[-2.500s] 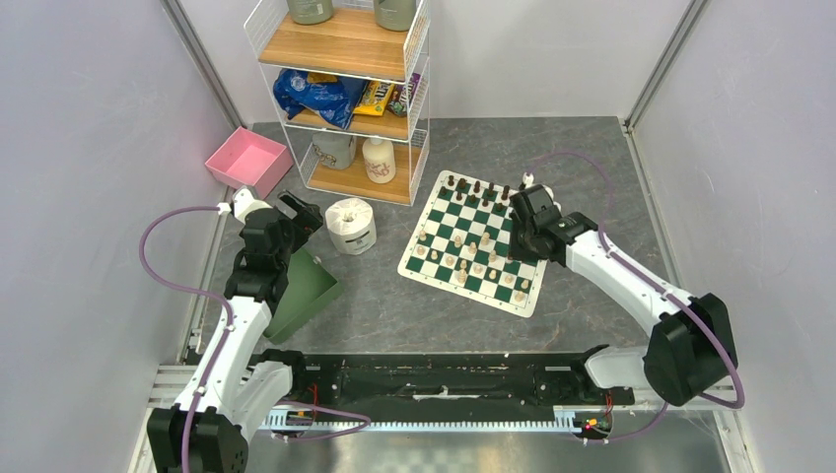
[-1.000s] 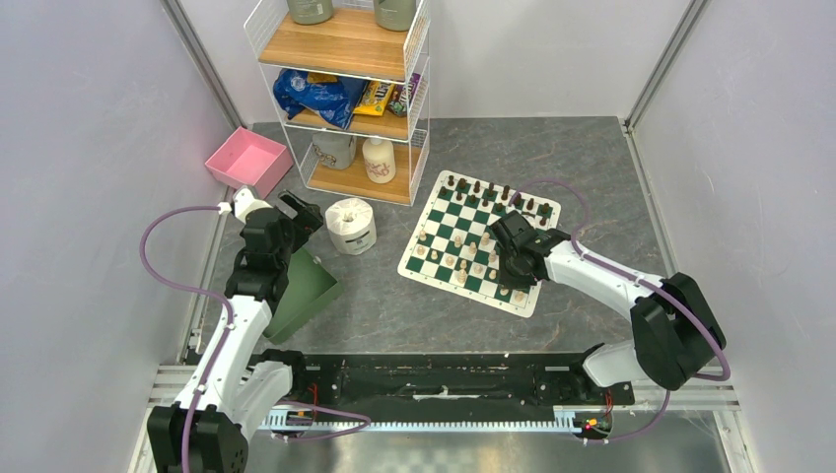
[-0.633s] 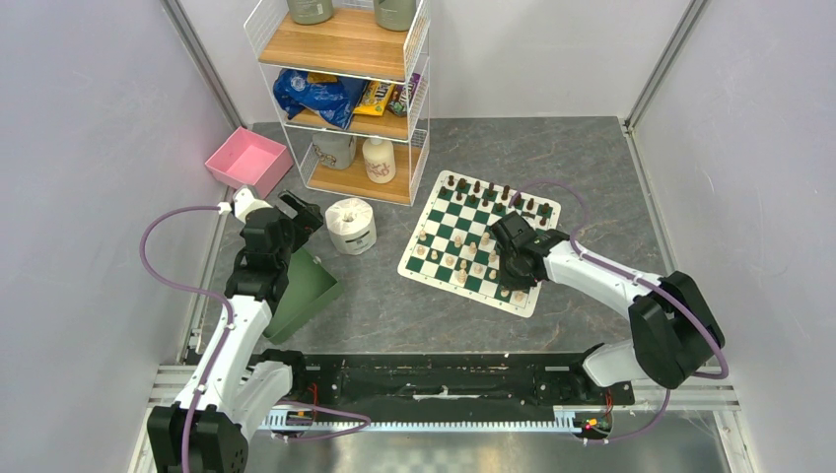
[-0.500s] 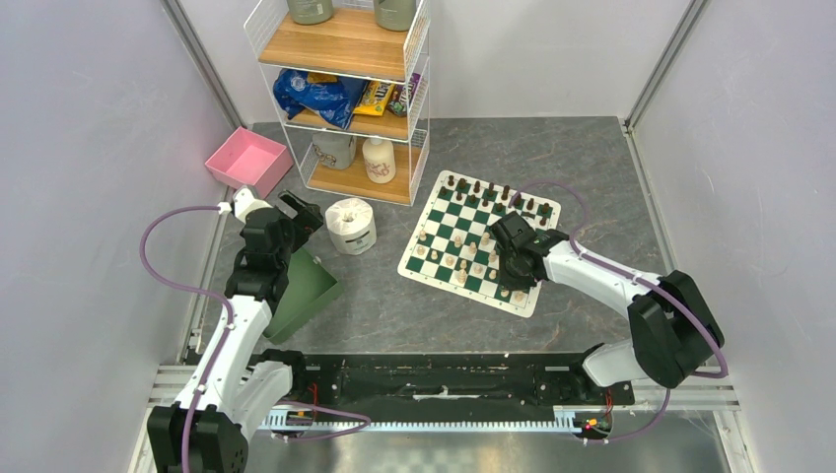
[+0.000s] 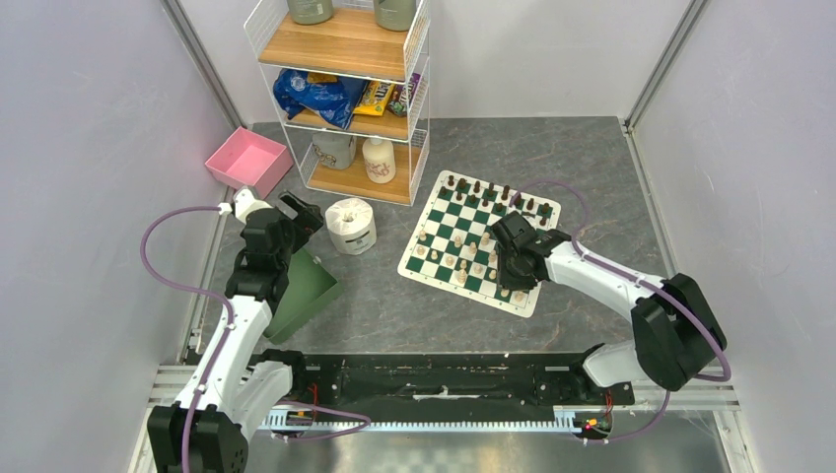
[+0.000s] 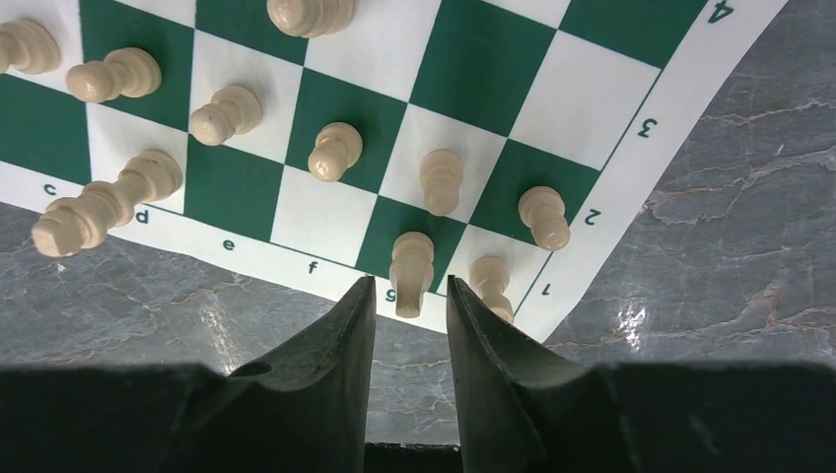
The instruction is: Set up the chess pieces on the board
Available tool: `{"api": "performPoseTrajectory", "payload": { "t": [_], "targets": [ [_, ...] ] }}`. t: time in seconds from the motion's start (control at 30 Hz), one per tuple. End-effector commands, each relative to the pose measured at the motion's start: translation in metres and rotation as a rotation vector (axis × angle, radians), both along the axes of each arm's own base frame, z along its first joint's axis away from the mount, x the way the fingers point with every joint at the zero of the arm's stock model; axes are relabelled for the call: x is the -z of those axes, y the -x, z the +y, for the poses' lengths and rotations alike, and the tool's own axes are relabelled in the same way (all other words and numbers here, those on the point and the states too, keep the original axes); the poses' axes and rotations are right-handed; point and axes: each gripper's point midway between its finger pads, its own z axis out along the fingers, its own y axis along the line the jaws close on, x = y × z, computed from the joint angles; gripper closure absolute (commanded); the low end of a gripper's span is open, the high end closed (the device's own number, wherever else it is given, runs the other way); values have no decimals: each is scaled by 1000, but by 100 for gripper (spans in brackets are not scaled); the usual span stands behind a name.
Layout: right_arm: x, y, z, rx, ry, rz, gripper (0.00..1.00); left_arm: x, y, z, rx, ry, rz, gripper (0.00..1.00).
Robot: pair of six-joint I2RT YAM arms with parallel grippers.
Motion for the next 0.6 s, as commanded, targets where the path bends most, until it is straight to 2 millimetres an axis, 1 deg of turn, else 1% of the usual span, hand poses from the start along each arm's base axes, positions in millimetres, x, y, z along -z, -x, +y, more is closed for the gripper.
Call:
{"api": "performPoseTrajectory", "payload": {
  "t": [0.0,0.13,0.23,0.4,0.5,0.57],
  "targets": [
    [-32,-17,4,1,-20,-106,59,-6,-4,2,-13,15,-35,0],
    [-48,-28,4,8,-19,-159,52,-7,-3,2,-15,14,-37,0],
    [-53,-35,4,13,-8,-179,45,-7,-3,2,-14,11,-34,0],
    [-58,-47,10,13,-4,-193,41,-7,-2,3,-15,10,-34,0],
    [-62,-53,14,17,-8,-199,34,-8,-2,3,-17,6,-35,0],
    [-63,-55,15,20,-12,-203,27,-9,-2,4,-20,4,-36,0]
  ]
}}
